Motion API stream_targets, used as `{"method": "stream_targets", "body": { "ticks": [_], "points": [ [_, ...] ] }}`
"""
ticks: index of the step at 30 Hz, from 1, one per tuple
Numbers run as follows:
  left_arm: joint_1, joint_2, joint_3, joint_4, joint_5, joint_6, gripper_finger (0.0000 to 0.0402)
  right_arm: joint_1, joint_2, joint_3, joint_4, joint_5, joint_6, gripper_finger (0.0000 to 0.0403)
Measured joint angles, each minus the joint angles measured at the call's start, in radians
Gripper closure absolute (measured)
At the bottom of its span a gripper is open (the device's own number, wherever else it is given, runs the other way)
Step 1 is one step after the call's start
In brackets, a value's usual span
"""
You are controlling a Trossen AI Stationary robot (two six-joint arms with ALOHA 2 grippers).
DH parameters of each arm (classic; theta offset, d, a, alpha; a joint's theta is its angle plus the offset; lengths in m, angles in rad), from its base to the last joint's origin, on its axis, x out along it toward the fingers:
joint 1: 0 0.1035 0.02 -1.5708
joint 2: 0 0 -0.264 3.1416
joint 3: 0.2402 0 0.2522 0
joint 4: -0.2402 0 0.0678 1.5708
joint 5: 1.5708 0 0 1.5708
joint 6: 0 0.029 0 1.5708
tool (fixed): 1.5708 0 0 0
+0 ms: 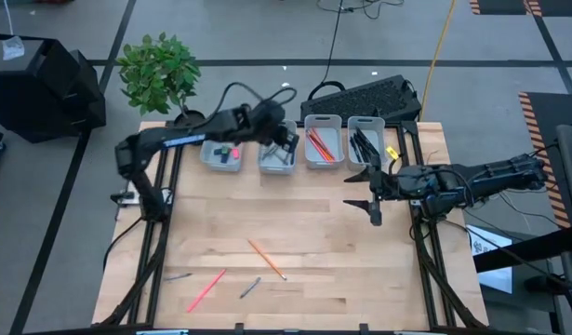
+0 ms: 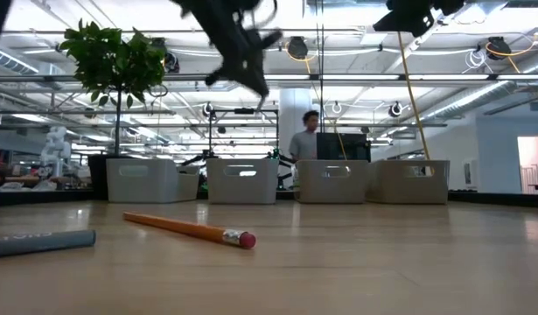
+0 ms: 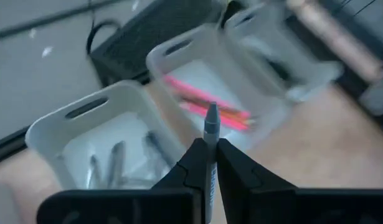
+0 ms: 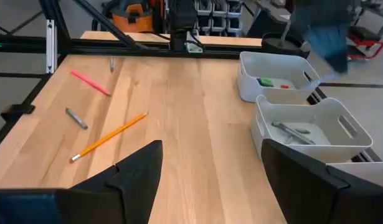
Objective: Sort crayons/erasers/pens/pencils in bins
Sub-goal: Put the gray crayon into the middle left gray bin
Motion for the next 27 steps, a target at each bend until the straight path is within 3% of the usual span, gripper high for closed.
{"method": "stream_targets", "body": {
  "ticks": [9,22,27],
  "points": [
    [0.131,0.219,0.061,-0.043,0.047,-0.021,0.0378,-0.01,0.004,0.0,-0.007,0.058,0.082,0.0138],
    [0.131,0.383,0.061,-0.174,0.042,-0.1,0.0375,-0.081,0.032,0.0,0.005,0.08,0.105,0.0138],
    [0.128,0.401,0.061,-0.196,0.036,-0.105,0.0338,-0.096,0.035,0.0,0.008,0.079,0.105,0.0138]
  ]
}}
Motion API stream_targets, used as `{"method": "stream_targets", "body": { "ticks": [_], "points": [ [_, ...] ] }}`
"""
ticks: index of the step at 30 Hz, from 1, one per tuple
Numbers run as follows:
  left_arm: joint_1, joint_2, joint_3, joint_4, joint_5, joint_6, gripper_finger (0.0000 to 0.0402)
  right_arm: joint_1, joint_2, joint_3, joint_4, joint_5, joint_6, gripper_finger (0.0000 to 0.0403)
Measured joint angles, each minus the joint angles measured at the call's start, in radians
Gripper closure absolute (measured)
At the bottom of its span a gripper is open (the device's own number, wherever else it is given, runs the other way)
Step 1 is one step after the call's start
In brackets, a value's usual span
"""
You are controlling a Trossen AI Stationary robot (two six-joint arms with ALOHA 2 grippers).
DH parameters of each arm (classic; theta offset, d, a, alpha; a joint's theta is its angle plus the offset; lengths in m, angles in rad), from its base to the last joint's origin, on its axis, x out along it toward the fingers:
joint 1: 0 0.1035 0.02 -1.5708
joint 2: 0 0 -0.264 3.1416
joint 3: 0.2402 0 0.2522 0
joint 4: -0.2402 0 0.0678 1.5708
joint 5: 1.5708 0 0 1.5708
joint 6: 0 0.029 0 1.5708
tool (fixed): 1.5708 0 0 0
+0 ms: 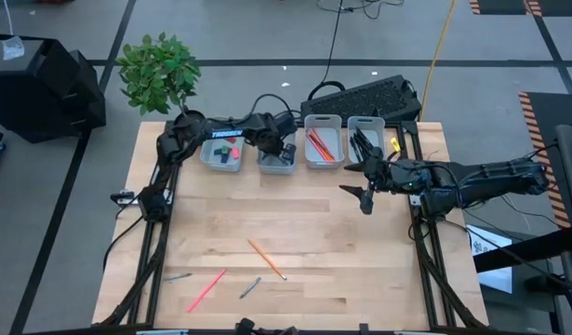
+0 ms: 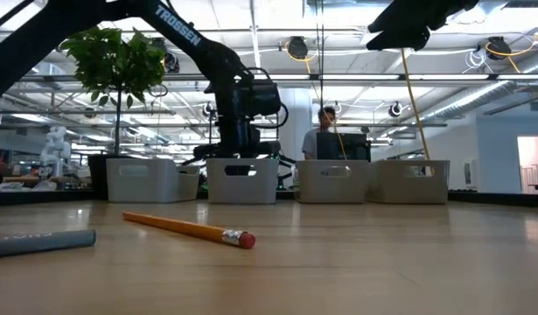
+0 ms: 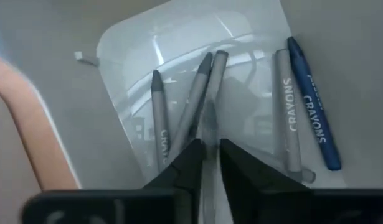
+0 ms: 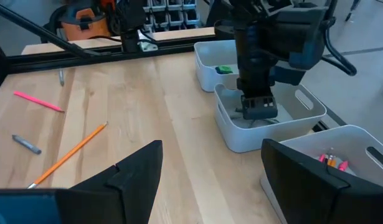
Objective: Sort crayons/erasers/pens/pencils in bins
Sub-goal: Put the gray crayon into the middle left gray bin
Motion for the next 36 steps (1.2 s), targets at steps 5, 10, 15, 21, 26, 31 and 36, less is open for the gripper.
{"method": "stream_targets", "body": {
  "ticks": [5,10,15,21,26,31,36],
  "points": [
    [-0.002,-0.004,0.0,-0.006,0.008,0.036,0.0271,-0.004,0.0,0.0,0.0,0.0,0.0,0.0138],
    [-0.012,-0.091,-0.002,-0.063,0.129,0.073,0.0235,-0.002,0.0,0.0,0.0,-0.002,0.0,0.0138],
    [-0.126,-0.244,-0.002,-0.261,0.183,0.138,0.024,-0.002,-0.004,0.0,0.0,-0.004,-0.001,0.0138],
    [-0.384,-0.403,-0.001,-0.479,0.214,0.111,0.0252,-0.002,-0.003,0.0,0.0,-0.004,-0.079,0.0138],
    [-0.653,-0.468,-0.001,-0.62,0.257,-0.142,0.0252,-0.002,-0.003,0.0,-0.001,-0.004,-0.182,0.0138],
    [-0.902,-0.468,-0.028,-0.667,0.402,-0.38,0.0252,0.006,-0.003,0.0,0.001,-0.005,-0.284,0.0138],
    [-1.042,-0.465,-0.186,-0.638,0.55,-0.542,0.0251,0.03,-0.004,0.0,0.005,-0.005,-0.303,0.0138]
  ]
}}
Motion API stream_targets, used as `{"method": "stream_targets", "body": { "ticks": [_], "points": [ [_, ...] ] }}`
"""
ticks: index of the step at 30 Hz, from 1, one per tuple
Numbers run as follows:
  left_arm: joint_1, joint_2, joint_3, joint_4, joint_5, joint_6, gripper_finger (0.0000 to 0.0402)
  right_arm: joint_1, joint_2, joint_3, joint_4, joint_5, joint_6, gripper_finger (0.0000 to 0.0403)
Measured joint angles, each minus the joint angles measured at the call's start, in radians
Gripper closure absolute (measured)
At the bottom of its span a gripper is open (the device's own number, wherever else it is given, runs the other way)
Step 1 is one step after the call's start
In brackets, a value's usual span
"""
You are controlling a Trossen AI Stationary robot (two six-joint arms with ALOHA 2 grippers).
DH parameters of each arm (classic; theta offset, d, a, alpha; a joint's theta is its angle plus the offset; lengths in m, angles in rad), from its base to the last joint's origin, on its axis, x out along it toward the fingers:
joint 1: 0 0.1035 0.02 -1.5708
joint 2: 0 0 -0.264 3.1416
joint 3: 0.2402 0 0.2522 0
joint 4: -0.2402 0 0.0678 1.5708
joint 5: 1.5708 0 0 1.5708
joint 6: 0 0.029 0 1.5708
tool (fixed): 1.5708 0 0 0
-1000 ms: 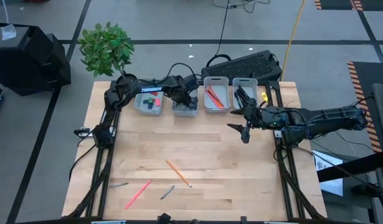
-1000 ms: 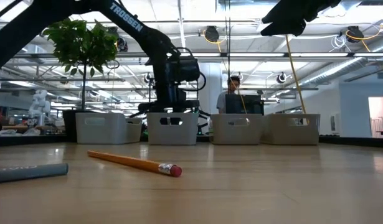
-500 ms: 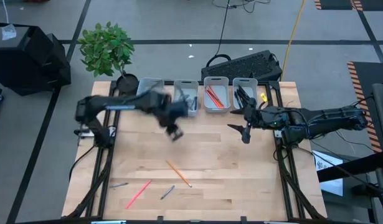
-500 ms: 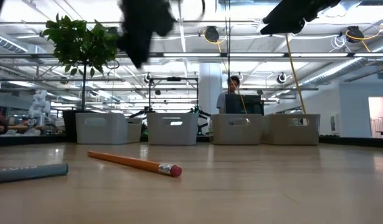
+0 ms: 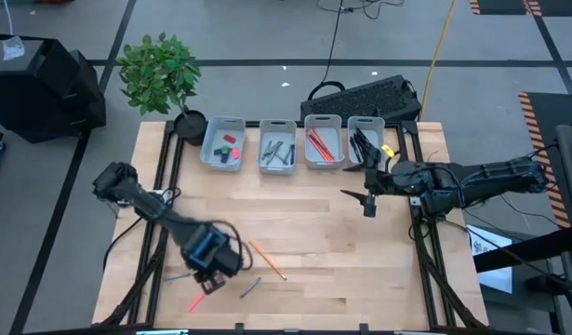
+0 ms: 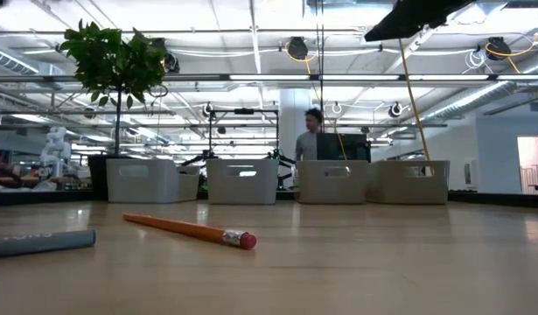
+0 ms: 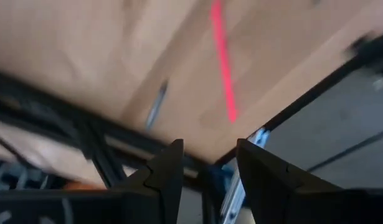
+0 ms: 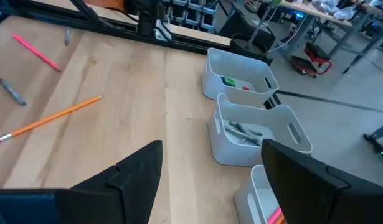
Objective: Sort crayons/erasers/pens/pencils in bins
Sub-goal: Put the gray crayon into the middle left gray bin
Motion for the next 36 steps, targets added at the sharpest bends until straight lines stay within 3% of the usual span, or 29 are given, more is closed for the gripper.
{"method": "stream_targets", "body": {
  "ticks": [3,7,12,16,23,31,36],
  "points": [
    [-0.056,0.0,-0.135,0.111,0.074,-0.034,0.0251,0.008,0.0,0.0,0.002,0.0,0.02,0.0138],
    [-0.135,-0.002,-0.287,0.308,0.087,-0.04,0.0251,0.015,0.0,0.0,0.004,0.002,0.083,0.0138],
    [-0.227,-0.002,-0.403,0.33,-0.022,-0.058,0.0251,0.015,0.002,0.0,0.004,0.007,0.183,0.0138],
    [-0.335,-0.003,-0.452,0.357,-0.101,-0.022,0.0252,0.015,0.012,0.0,0.006,0.007,0.253,0.0138],
    [-0.465,-0.003,-0.523,0.462,-0.134,0.01,0.0252,0.032,0.043,0.0,0.006,0.007,0.323,0.0138],
    [-0.513,-0.007,-0.584,0.516,-0.172,-0.166,0.0252,0.059,0.114,0.0,0.039,0.007,0.418,0.0138],
    [-0.52,-0.008,-0.6,0.567,-0.205,-0.147,0.0252,0.079,0.182,0.0,0.101,0.004,0.426,0.0138]
  ]
}}
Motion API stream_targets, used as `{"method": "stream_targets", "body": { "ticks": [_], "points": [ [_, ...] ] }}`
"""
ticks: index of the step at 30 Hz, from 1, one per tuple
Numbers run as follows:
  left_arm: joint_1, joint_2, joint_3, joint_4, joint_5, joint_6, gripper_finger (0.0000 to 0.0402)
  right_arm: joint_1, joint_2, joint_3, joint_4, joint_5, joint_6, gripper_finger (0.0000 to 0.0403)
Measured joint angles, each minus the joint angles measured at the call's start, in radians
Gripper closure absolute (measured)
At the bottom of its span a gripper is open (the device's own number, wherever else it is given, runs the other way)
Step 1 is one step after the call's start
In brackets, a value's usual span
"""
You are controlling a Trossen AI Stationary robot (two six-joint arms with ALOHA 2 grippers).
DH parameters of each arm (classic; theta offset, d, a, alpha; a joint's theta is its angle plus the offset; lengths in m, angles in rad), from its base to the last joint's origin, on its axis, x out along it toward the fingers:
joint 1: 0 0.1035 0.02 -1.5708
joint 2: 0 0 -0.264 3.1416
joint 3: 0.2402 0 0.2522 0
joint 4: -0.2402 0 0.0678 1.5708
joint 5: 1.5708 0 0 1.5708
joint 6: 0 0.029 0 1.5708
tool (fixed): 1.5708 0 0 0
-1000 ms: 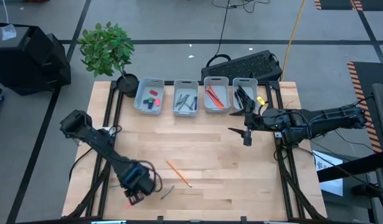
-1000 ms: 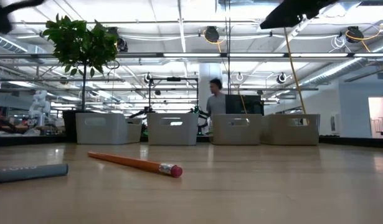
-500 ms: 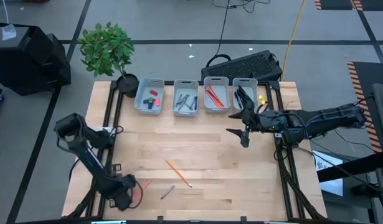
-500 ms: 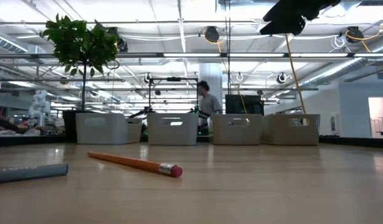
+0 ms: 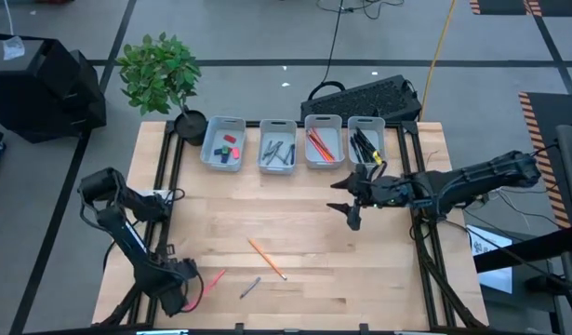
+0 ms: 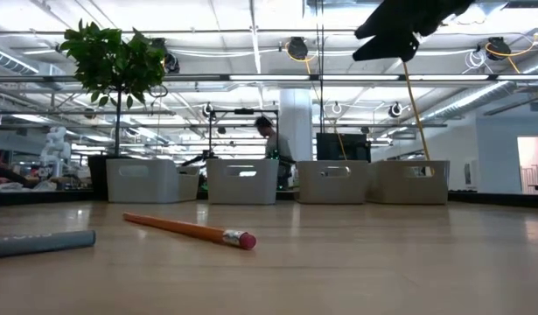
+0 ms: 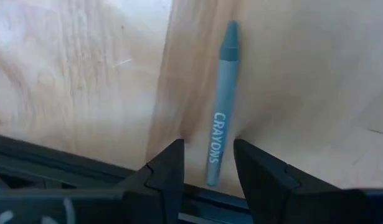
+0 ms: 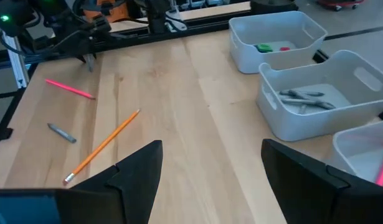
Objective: Sort crayons/erasers/pens/pencils in bins
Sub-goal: Put the gray crayon into the middle left gray bin
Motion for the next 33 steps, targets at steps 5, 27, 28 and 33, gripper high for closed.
{"method": "stream_targets", "body": {
  "ticks": [5,27,28,33],
  "points": [
    [-0.001,-0.001,-0.009,0.021,-0.049,0.073,0.027,0.022,0.056,0.0,0.065,-0.003,0.0,0.0138],
    [0.175,-0.088,-0.007,0.052,-0.167,0.067,0.0366,0.073,0.076,0.0,0.089,-0.035,-0.022,0.0138],
    [0.196,-0.099,-0.007,0.052,-0.171,0.067,0.037,0.073,0.076,0.0,0.09,-0.038,-0.023,0.0138],
    [0.338,-0.122,0.022,0.048,-0.233,0.127,0.038,0.073,0.069,0.0,0.089,-0.056,-0.027,0.0138]
  ]
}}
